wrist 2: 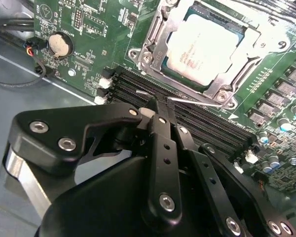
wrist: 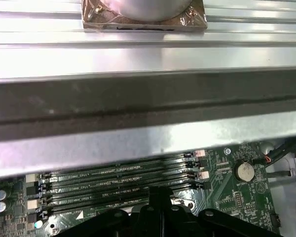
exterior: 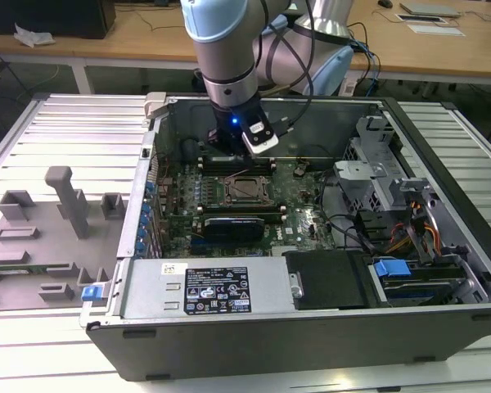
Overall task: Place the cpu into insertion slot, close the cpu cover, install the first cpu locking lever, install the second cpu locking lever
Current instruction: 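Install the first cpu locking lever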
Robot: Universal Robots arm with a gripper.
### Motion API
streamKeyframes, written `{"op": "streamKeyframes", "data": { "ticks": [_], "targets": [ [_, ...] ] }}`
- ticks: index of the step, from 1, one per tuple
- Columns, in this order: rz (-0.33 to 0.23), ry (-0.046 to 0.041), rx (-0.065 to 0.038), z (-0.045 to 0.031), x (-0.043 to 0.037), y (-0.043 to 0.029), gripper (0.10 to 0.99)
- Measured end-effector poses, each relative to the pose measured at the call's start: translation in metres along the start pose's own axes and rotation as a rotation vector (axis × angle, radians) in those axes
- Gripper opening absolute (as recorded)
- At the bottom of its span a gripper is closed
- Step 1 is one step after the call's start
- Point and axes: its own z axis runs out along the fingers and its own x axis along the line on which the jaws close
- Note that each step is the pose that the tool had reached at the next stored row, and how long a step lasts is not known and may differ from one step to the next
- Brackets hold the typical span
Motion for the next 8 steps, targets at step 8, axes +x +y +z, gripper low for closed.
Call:
{"op": "streamKeyframes", "data": {
  "ticks": [8],
  "targets": [
    [0.013, -0.0078, 0.009, 0.001, 0.0008, 0.0001, 0.106]
  ]
}}
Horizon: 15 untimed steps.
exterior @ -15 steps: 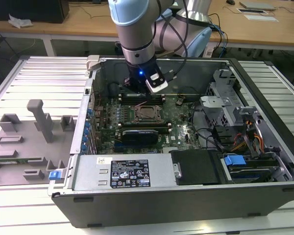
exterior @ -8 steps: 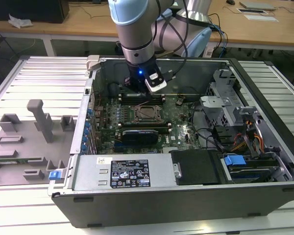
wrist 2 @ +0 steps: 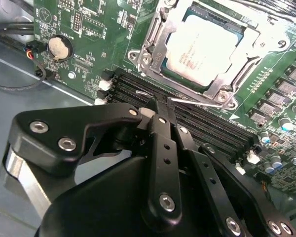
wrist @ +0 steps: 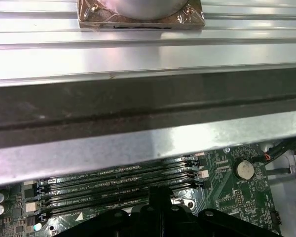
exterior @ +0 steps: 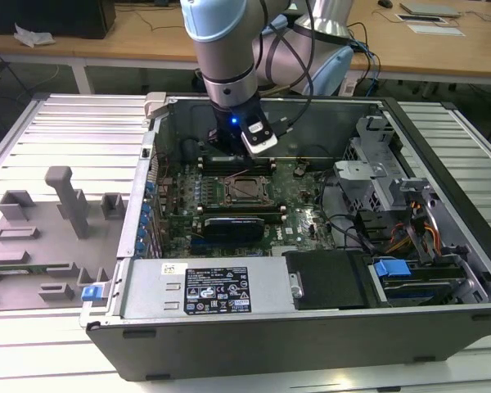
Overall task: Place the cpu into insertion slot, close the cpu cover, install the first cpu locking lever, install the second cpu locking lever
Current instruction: 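Install the first cpu locking lever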
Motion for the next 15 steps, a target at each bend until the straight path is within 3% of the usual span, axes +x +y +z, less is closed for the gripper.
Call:
{"op": "streamKeyframes", "data": {
  "ticks": [2, 3, 6, 7, 9, 15],
  "targets": [
    [0.003, -0.0101, 0.017, 0.0004, 0.0006, -0.0002, 0.106],
    [0.004, -0.0155, 0.02, 0.0007, 0.001, -0.0003, 0.106],
    [0.007, -0.028, 0.019, 0.0013, 0.0023, 0.0002, 0.106],
    [0.007, -0.0363, 0.018, 0.0018, 0.0032, 0.0003, 0.106],
    [0.009, -0.0414, 0.018, 0.0021, 0.0042, 0.0003, 0.106],
    [0.069, -0.0534, 0.032, 0.0044, 0.0049, 0.0008, 0.106]
  ]
}}
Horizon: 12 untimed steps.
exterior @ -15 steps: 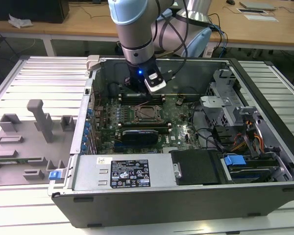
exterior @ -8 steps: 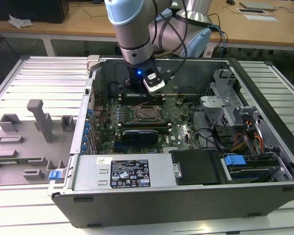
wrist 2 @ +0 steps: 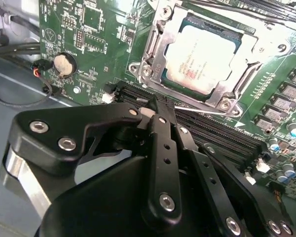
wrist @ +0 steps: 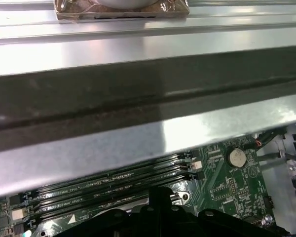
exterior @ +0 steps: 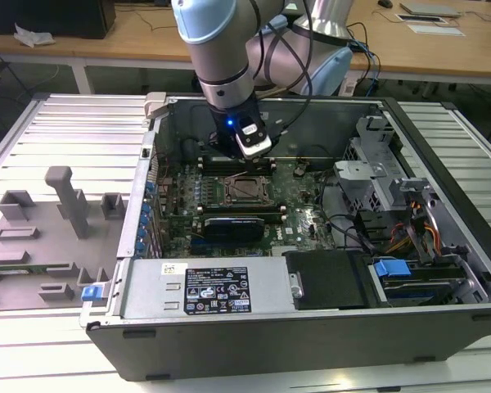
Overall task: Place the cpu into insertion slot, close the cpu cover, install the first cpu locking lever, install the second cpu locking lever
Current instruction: 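Install the first cpu locking lever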
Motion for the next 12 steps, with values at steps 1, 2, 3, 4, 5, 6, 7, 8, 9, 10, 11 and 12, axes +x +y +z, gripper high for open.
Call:
{"op": "streamKeyframes", "data": {
  "ticks": [1, 2, 3, 4, 5, 6, 7, 8, 9, 10, 11, 12],
  "targets": [
    [0.004, -0.0008, 0.001, 0.0005, 0.0002, 0.0006, 0.106],
    [0.007, -0.0012, 0.001, 0.0007, 0.0004, 0.001, 0.106],
    [0.011, -0.0021, 0.003, 0.0012, 0.0007, 0.0017, 0.106],
    [0.016, -0.003, 0.004, 0.0016, 0.0009, 0.0022, 0.106],
    [0.019, -0.0036, 0.004, 0.0018, 0.001, 0.0024, 0.106],
    [0.024, -0.0044, 0.005, 0.0021, 0.0012, 0.0028, 0.106],
    [0.028, -0.0052, 0.006, 0.0024, 0.0013, 0.0031, 0.106],
    [0.034, -0.0063, 0.008, 0.0029, 0.0017, 0.004, 0.106],
    [0.037, -0.0069, 0.008, 0.0031, 0.0019, 0.0045, 0.106],
    [0.041, -0.0077, 0.009, 0.0035, 0.0021, 0.0052, 0.106],
    [0.048, -0.0091, 0.011, 0.004, 0.0025, 0.0061, 0.106],
    [0.052, -0.0097, 0.012, 0.0042, 0.0027, 0.0064, 0.106]
  ]
}}
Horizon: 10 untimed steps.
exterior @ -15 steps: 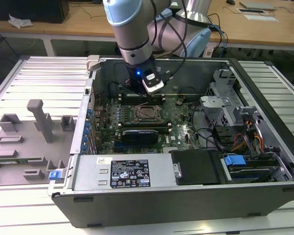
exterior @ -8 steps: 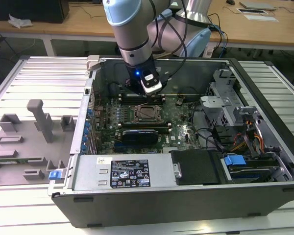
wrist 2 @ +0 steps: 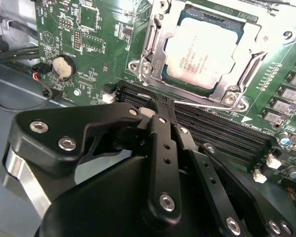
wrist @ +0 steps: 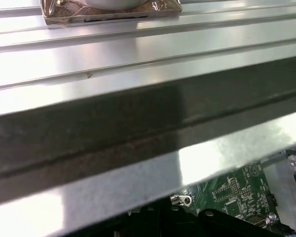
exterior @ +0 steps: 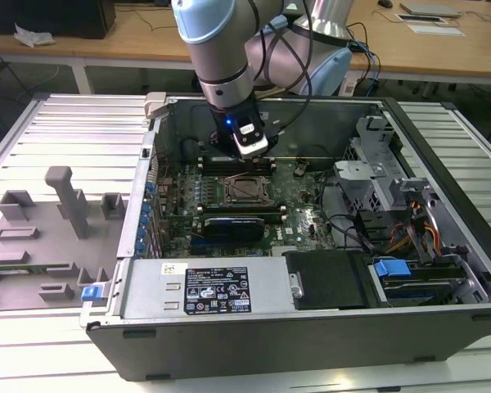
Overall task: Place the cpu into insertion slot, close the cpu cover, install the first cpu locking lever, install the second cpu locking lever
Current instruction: 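Install the first cpu locking lever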
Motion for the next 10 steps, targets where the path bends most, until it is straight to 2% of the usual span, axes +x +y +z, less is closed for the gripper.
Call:
{"op": "streamKeyframes", "data": {
  "ticks": [10],
  "targets": [
    [0.046, -0.0091, 0.011, 0.0024, 0.0044, 0.0008, 0.106]
  ]
}}
